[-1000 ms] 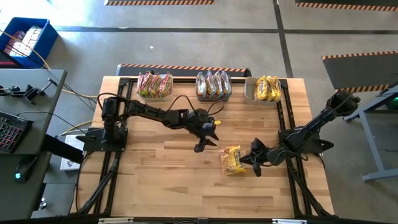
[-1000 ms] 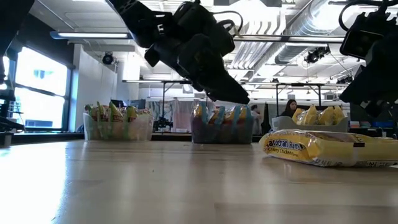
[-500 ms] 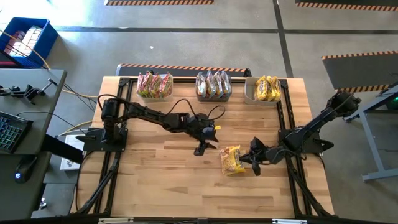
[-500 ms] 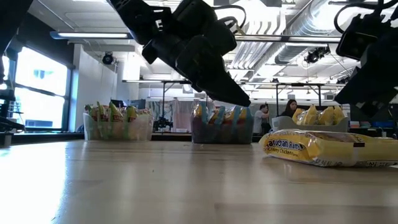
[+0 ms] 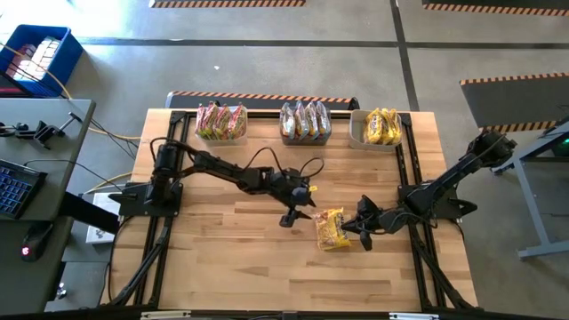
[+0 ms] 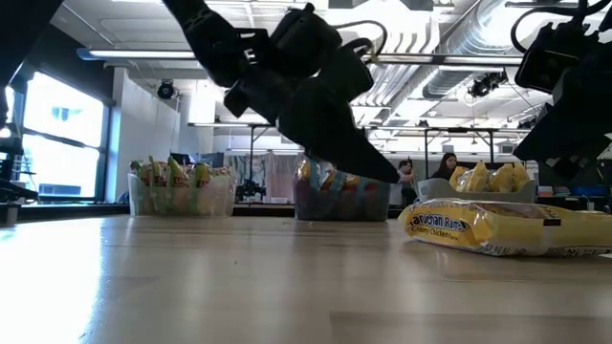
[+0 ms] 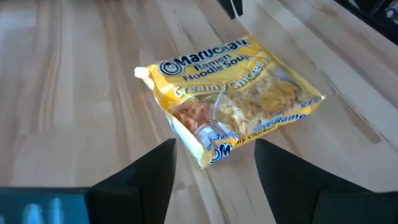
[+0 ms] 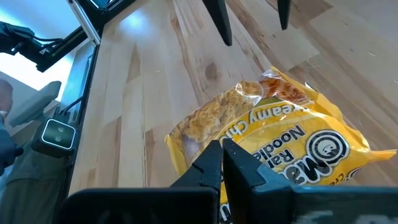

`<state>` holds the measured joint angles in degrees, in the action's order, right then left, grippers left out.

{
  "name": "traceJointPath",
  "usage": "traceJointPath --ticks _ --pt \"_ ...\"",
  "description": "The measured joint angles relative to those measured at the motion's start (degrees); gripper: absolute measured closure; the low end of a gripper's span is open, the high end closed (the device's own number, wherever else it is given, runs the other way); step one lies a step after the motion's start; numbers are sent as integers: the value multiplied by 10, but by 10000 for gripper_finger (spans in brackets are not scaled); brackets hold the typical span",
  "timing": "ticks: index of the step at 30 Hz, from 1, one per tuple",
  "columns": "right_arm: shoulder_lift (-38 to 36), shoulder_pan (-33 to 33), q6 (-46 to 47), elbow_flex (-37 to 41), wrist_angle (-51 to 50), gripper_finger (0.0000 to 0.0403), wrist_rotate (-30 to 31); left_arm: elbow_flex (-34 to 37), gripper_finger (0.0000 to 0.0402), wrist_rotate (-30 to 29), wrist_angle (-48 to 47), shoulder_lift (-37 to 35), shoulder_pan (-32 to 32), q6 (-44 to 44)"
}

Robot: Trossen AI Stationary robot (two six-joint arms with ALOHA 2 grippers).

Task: Sort Maruchan noodles
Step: Put the yellow noodle pack into the gray bin

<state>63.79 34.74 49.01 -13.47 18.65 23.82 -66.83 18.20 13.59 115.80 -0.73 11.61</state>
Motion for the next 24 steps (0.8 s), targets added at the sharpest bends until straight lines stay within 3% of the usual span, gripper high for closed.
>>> traceJointPath --ticks 16,24 --pt "0 0 -13 0 0 403 -1 0 192 0 26 11 -1 16" --pt "0 0 -13 0 3 403 0 -13 192 -4 60 61 1 16"
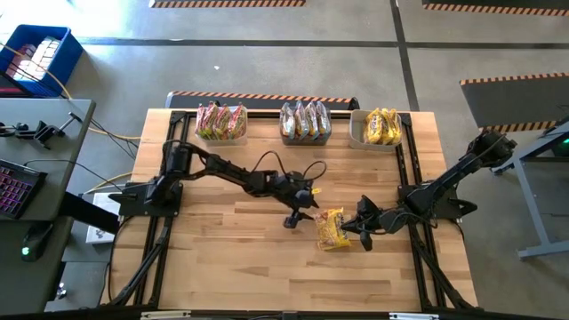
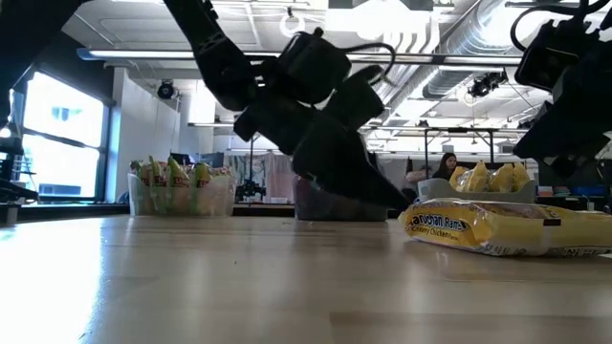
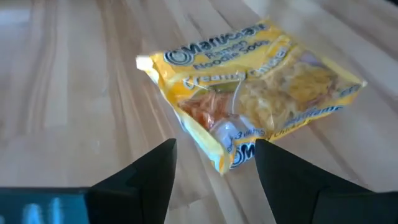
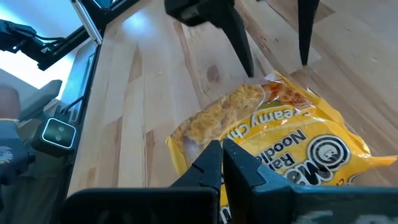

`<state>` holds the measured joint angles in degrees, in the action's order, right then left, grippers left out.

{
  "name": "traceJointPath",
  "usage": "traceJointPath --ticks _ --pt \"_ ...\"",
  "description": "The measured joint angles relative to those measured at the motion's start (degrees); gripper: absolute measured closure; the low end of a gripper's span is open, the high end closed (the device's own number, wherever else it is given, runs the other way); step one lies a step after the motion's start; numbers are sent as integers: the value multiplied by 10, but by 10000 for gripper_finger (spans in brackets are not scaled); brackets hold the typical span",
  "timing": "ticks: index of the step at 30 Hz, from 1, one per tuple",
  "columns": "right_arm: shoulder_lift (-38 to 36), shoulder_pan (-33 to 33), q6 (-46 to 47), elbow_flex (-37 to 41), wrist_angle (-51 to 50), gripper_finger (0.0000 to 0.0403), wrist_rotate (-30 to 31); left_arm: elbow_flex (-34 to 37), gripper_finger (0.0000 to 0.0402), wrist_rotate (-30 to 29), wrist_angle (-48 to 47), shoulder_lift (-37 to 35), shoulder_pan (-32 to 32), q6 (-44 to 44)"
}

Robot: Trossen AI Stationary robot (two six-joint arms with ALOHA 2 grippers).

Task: Sort Maruchan noodles
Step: Put the yellow noodle pack into the gray bin

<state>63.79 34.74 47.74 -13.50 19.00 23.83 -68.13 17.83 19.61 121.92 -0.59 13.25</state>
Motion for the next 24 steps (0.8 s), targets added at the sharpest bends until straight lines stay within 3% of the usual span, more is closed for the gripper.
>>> traceJointPath --ticks 15,20,24 --pt "0 0 -2 0 2 402 2 -36 212 11 3 38 9 19" --pt "0 0 2 0 1 396 28 -35 258 10 9 43 20 41" --pt "0 0 20 0 1 360 24 -35 317 -5 16 44 35 83"
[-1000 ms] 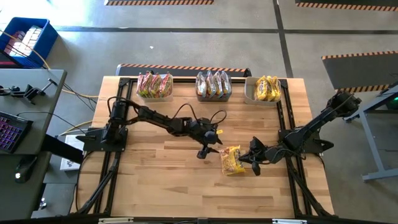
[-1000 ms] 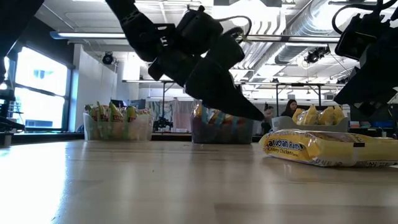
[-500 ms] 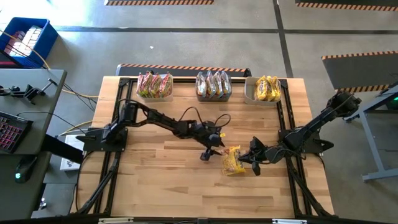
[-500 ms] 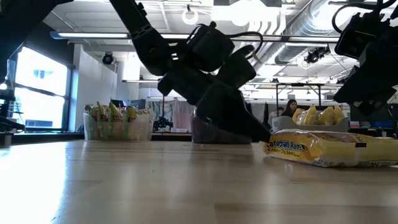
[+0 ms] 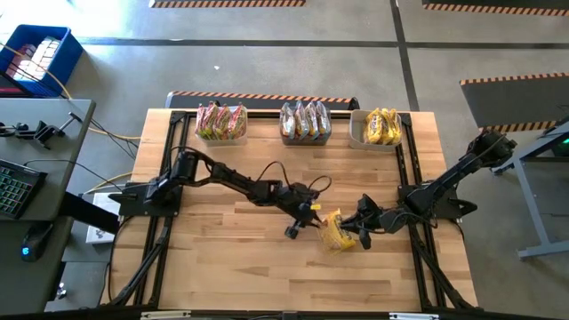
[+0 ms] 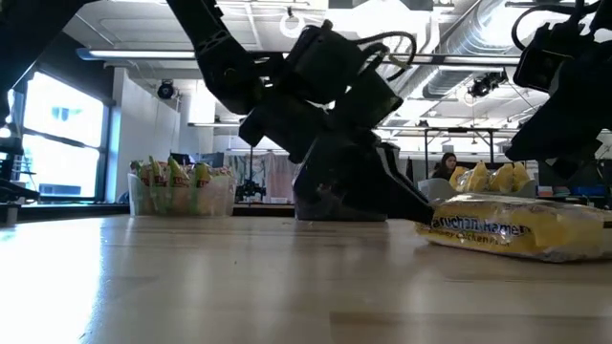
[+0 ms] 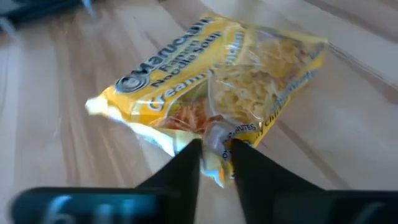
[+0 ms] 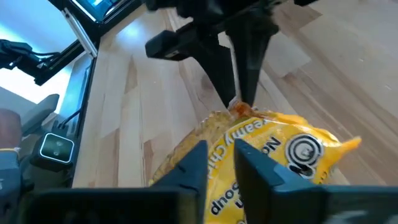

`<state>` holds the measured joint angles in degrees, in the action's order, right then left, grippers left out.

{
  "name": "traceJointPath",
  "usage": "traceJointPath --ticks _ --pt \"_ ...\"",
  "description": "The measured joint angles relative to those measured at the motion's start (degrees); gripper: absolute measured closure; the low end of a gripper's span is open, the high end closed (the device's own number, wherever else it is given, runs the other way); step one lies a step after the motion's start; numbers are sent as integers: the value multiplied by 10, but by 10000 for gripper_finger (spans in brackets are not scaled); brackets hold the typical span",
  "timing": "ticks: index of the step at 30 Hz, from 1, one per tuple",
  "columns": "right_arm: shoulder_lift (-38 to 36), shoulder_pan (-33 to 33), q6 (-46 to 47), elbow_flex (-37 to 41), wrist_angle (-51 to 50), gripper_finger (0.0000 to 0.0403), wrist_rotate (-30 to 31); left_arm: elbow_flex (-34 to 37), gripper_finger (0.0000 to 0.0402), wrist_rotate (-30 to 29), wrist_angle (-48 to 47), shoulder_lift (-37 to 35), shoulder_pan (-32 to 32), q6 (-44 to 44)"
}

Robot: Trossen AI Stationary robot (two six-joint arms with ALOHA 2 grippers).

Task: Sort Maruchan noodles
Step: Put the yellow noodle pack into the gray bin

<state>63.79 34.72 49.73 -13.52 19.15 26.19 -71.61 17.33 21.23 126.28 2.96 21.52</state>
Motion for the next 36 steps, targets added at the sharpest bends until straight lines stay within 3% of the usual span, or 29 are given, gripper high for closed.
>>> traceJointPath --ticks 5,10,14,21,28,36 --pt "0 2 13 0 -2 281 -7 0 392 -50 -3 -5 15 56" --pt "0 2 28 0 -58 209 -14 0 397 -102 -4 -8 23 95" --pt "0 2 61 0 -111 177 -26 4 400 -133 -13 -17 30 120" --pt "0 2 82 30 -93 173 -26 20 401 -167 -25 -49 38 133" --pt "0 1 39 128 161 176 8 24 401 -172 -17 -82 43 136" --pt "4 -9 12 129 169 176 28 25 401 -179 1 -95 44 141"
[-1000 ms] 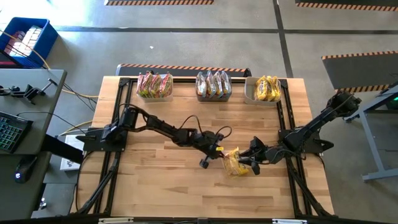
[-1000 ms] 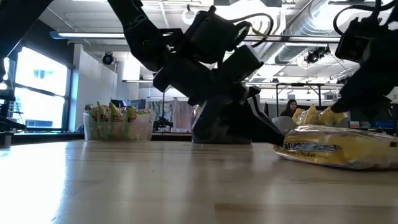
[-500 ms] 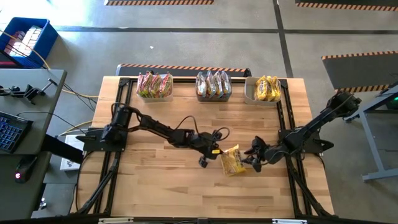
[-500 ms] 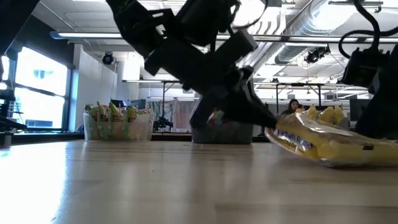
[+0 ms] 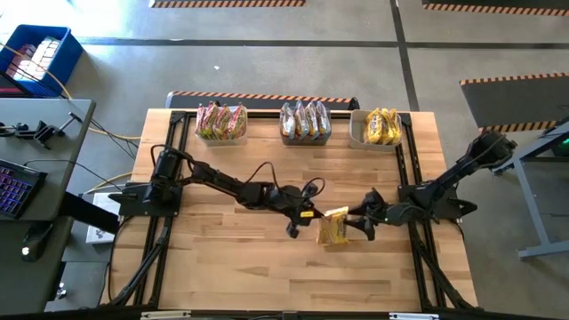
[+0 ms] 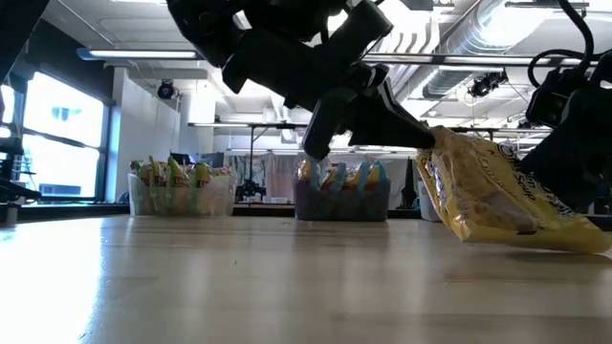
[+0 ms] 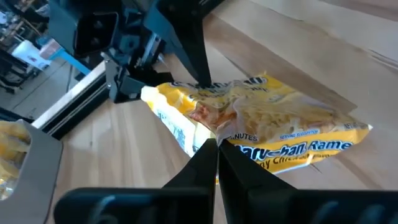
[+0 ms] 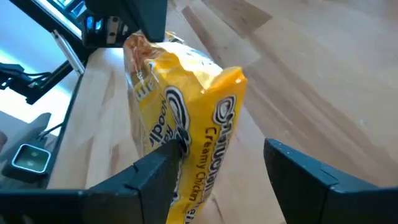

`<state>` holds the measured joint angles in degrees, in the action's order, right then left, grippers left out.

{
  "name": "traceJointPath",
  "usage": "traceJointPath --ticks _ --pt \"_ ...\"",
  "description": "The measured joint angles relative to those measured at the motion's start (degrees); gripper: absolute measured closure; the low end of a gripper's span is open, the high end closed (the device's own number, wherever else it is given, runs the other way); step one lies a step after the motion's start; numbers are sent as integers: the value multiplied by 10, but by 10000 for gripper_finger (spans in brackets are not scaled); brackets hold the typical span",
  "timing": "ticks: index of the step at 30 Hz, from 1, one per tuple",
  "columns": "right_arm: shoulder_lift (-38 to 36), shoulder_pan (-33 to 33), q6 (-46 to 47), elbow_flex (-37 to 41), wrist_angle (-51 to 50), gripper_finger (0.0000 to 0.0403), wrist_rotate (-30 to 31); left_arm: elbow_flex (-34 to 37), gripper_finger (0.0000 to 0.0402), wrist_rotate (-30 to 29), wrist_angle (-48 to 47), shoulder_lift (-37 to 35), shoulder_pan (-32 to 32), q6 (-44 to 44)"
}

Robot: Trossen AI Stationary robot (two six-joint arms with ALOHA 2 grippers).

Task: Sort Maruchan noodles
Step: Put the yellow noodle pack into the gray bin

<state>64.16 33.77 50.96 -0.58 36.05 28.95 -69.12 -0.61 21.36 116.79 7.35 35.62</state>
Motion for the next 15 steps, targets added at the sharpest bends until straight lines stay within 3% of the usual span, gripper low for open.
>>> traceJointPath --ticks 15 --pt "0 -28 -122 0 72 176 -22 0 401 -25 56 -15 -2 4"
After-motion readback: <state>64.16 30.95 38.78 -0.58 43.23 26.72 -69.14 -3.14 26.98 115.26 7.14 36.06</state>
